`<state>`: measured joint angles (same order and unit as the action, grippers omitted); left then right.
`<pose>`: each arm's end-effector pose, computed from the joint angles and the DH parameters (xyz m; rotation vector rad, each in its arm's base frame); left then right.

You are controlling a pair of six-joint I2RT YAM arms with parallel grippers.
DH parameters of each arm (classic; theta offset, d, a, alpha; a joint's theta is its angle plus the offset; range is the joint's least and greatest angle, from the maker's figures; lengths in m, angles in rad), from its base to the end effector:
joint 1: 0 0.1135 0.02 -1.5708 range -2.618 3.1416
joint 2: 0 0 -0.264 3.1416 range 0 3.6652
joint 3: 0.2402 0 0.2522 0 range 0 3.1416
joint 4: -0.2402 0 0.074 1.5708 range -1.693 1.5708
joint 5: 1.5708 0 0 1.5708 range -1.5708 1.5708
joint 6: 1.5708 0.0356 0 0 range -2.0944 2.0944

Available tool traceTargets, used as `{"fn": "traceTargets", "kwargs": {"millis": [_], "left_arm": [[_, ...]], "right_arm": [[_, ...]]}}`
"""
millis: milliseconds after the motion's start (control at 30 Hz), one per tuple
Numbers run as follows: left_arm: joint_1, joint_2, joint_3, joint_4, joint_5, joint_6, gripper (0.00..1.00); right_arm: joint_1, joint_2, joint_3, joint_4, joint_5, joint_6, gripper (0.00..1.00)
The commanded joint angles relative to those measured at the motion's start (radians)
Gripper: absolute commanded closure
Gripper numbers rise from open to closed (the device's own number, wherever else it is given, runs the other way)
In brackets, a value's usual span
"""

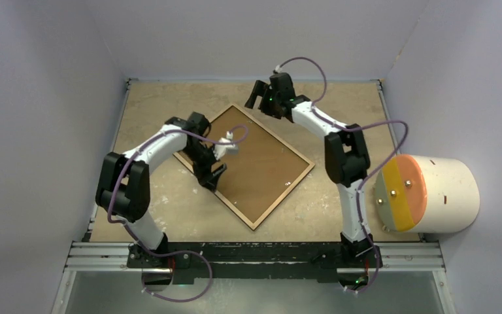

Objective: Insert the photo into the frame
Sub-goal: Adjust the photo frame at the center of the board.

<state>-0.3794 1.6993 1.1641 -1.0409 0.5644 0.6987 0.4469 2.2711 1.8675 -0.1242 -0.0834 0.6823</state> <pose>0.2666 -0.1268 0.1979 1.5071 2.5239 -0.8427 0.4799 0.2333 0.2192 0.2051 2.1814 0.7506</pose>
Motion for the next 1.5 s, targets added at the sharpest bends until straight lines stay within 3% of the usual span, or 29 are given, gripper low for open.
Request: {"fn": "traceTargets", "kwargs": {"millis": [0, 167, 367, 633, 1000, 1200, 1467], "left_arm": [[0.170, -0.038, 0.199, -0.037, -0.041, 0.073, 0.21], [0.361, 0.114, 0.395, 0.088, -0.121, -0.009, 0.24], [0.490, 0.426, 0.635, 0.152, -0.132, -0.133, 0.36], [0.501, 0.521, 0.591, 0.188, -0.024, -0.146, 0.47], [0.494, 0.413, 0.294, 0.153, -0.006, 0.025, 0.59], [0.449, 0.275, 0.056, 0.097, -0.021, 0.205, 0.61], [0.432, 0.214, -0.070, 0.089, -0.072, 0.265, 0.63]], "right_arm": [[-0.038, -0.282, -0.159, -0.014, 0.165, 0.028, 0.01], [-0.039, -0.541, -0.509, -0.043, 0.174, 0.100, 0.01], [-0.039, -0.829, -0.923, -0.042, 0.068, 0.176, 0.01], [-0.046, -0.985, -1.181, 0.029, -0.075, 0.255, 0.01], [-0.093, -0.750, -1.134, 0.159, -0.114, 0.216, 0.01], [-0.131, -0.700, -1.042, 0.107, -0.078, 0.154, 0.01], [-0.166, -0.789, -0.936, -0.052, -0.038, 0.078, 0.01]]}}
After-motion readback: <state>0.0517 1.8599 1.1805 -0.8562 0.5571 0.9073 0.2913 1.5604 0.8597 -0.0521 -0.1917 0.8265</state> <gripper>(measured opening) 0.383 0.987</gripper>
